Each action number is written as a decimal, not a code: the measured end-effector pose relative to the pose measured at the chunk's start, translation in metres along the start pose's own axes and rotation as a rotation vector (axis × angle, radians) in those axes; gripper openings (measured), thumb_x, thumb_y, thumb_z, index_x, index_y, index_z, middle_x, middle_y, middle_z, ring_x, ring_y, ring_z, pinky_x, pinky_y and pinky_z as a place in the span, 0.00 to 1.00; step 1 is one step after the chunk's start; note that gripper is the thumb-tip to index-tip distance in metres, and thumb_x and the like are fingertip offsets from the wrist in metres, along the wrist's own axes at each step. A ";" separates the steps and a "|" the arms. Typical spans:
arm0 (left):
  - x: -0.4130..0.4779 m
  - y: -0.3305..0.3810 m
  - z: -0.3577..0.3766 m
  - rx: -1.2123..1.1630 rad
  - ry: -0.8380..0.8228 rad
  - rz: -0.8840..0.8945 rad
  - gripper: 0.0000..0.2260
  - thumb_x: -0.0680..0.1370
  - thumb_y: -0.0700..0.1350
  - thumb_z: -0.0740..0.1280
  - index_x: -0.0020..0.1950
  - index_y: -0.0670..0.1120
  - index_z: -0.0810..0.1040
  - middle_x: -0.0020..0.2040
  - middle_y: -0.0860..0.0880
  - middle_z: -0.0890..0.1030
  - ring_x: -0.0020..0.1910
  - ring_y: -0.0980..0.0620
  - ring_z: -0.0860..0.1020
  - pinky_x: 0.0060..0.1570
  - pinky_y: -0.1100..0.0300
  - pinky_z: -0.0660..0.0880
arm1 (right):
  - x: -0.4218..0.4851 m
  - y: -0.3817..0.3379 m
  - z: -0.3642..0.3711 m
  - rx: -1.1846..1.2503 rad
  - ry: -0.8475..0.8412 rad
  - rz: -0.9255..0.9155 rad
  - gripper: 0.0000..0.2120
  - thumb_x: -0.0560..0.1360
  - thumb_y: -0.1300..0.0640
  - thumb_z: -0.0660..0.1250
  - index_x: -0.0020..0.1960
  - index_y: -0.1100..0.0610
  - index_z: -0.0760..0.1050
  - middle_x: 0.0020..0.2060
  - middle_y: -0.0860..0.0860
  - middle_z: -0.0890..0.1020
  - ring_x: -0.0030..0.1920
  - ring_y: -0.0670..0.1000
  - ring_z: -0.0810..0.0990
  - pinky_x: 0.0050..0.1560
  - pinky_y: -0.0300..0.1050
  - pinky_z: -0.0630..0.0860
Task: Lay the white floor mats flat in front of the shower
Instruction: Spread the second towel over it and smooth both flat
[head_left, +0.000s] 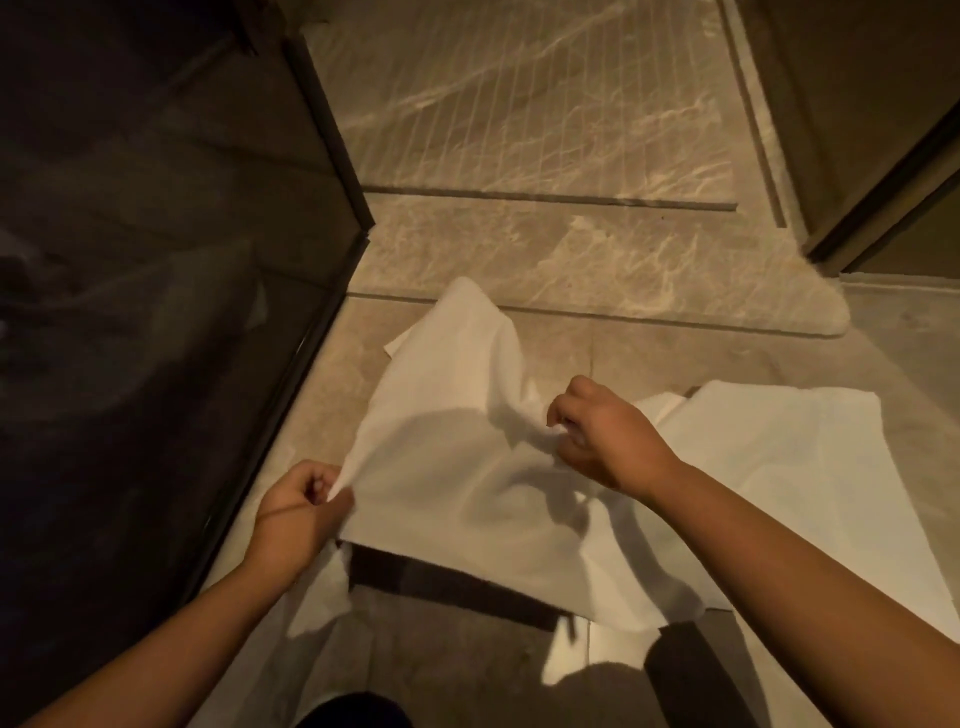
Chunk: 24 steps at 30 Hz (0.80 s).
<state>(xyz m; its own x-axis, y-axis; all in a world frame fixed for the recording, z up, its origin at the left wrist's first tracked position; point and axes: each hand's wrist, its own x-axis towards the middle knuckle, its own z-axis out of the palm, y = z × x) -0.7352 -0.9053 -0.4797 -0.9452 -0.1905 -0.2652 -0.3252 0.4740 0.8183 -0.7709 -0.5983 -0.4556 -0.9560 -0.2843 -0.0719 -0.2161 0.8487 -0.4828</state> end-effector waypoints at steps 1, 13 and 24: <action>-0.004 -0.012 -0.006 0.084 0.028 -0.031 0.09 0.68 0.31 0.71 0.34 0.39 0.72 0.29 0.47 0.70 0.25 0.60 0.67 0.23 0.72 0.62 | 0.002 -0.004 0.007 -0.040 -0.042 -0.010 0.08 0.70 0.61 0.64 0.49 0.60 0.77 0.47 0.58 0.75 0.47 0.59 0.75 0.39 0.45 0.68; 0.042 -0.016 -0.014 0.563 0.040 -0.065 0.20 0.70 0.48 0.72 0.56 0.40 0.72 0.54 0.39 0.73 0.52 0.40 0.73 0.49 0.54 0.69 | 0.024 -0.029 0.012 0.035 -0.299 0.044 0.11 0.74 0.56 0.65 0.51 0.61 0.81 0.47 0.56 0.75 0.49 0.57 0.77 0.50 0.46 0.73; 0.114 -0.002 0.019 0.469 -0.007 -0.067 0.21 0.70 0.49 0.71 0.59 0.43 0.72 0.55 0.41 0.76 0.52 0.41 0.73 0.50 0.52 0.71 | 0.071 -0.012 0.029 0.439 -0.165 0.332 0.12 0.74 0.58 0.66 0.57 0.57 0.74 0.53 0.54 0.77 0.52 0.54 0.77 0.53 0.45 0.72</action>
<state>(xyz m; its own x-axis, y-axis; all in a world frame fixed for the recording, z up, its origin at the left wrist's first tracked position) -0.8426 -0.9120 -0.5213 -0.9212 -0.2295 -0.3143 -0.3628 0.7984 0.4805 -0.8302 -0.6416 -0.4807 -0.9075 -0.1299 -0.3994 0.2265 0.6494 -0.7259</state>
